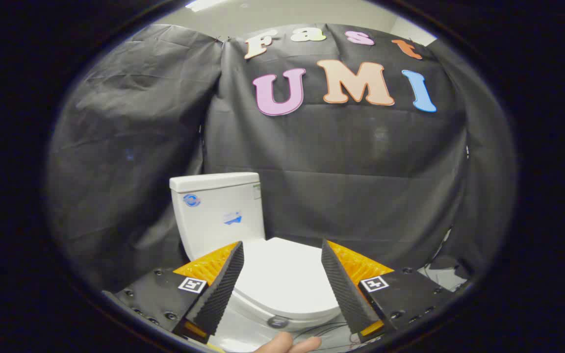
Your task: Open the toilet lid.
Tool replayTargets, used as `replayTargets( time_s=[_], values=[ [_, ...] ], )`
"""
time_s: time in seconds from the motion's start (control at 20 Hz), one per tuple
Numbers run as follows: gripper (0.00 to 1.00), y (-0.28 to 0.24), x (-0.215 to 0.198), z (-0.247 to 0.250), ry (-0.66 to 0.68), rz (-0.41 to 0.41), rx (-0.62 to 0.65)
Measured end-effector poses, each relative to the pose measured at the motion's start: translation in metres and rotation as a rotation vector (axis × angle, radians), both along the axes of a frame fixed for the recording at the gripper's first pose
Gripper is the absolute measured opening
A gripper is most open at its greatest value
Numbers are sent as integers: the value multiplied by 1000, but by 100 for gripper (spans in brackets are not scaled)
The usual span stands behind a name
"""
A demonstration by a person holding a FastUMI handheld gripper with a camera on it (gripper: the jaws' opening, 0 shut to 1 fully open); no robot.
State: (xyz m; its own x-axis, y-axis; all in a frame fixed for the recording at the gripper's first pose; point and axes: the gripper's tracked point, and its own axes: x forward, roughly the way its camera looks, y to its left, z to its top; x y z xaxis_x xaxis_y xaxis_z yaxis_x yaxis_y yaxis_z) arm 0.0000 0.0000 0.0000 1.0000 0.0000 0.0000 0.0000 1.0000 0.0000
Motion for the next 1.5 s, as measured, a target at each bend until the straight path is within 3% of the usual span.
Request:
replayTargets(
  time_s=[0.2,0.35,0.8,1.25,1.5],
  values=[
    [100,21,-5,-11,17,-19,12],
    [100,25,-10,-6,-54,-42,92],
    [97,-3,-24,-6,-117,-120,197],
    [97,-17,-9,-51,-17,-138,296],
    [97,-24,-5,-80,33,-147,461]
  ],
)
